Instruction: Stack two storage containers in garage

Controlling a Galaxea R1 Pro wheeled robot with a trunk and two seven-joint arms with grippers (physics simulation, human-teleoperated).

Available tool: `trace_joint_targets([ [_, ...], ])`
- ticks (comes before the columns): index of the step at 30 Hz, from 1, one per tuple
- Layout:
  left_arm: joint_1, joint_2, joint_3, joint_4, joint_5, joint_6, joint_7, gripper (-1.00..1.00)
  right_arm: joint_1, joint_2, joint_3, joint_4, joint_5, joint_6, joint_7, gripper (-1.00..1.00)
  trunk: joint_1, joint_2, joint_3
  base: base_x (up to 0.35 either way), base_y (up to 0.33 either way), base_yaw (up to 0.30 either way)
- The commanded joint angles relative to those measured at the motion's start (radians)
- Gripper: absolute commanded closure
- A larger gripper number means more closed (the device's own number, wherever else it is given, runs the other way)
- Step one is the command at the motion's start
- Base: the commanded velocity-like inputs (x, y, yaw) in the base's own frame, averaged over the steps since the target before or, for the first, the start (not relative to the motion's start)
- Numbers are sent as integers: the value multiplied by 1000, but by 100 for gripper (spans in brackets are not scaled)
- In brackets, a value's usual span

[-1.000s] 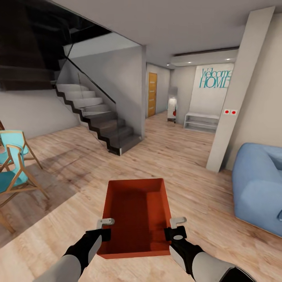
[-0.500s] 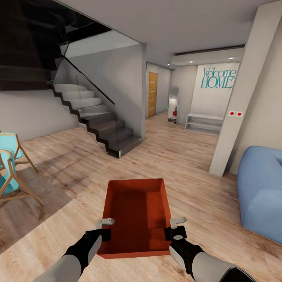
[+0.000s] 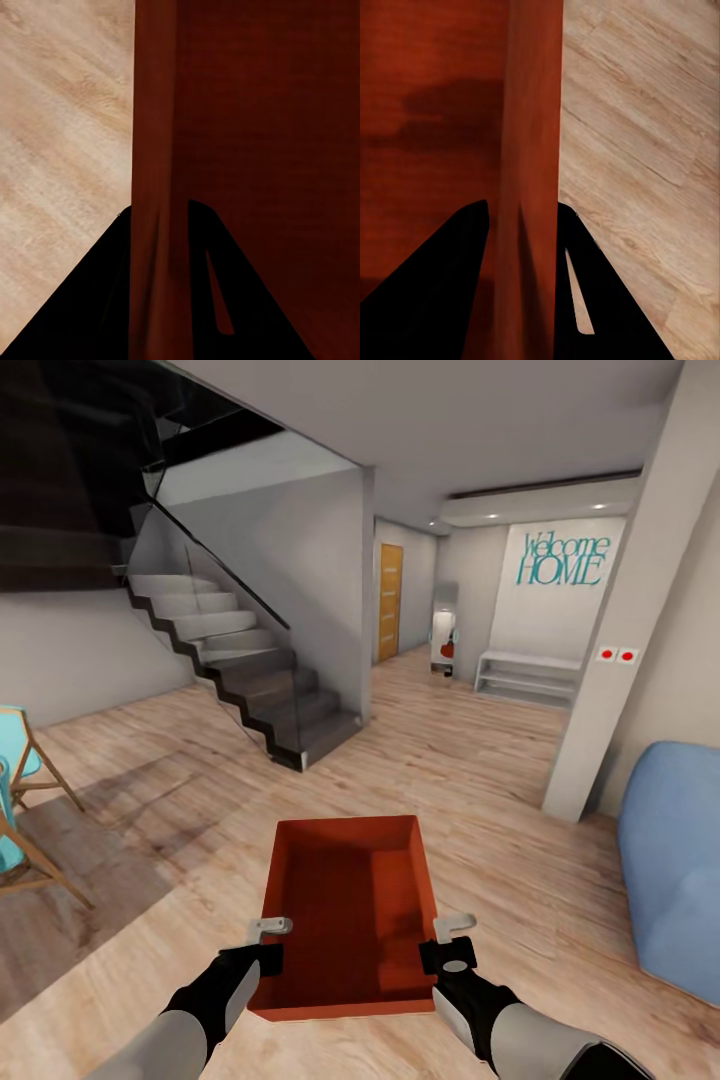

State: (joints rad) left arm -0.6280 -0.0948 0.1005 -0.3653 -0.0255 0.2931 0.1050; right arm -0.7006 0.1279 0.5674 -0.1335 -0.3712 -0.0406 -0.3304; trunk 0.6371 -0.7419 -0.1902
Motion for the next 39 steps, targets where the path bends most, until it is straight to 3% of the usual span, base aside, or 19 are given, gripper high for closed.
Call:
trace_joint_targets([
  [1, 1, 0, 9, 0, -20, 8, 7, 100, -2, -1, -38, -3, 11, -13, -2, 100, 1, -1, -1, 322, 0, 0],
  [8, 1, 0, 9, 0, -20, 8, 7, 100, -2, -1, -38, -3, 11, -13, -2, 100, 1, -1, -1, 322, 0, -116],
  [28, 1, 0, 10, 0, -20, 8, 7, 100, -2, -1, -38, -3, 11, -13, -2, 100, 1, -1, -1, 322, 0, -259],
  [39, 1, 0, 9, 0, -20, 8, 7, 100, -2, -1, -38, -3, 11, -13, -2, 100, 1, -1, -1, 322, 0, -28],
])
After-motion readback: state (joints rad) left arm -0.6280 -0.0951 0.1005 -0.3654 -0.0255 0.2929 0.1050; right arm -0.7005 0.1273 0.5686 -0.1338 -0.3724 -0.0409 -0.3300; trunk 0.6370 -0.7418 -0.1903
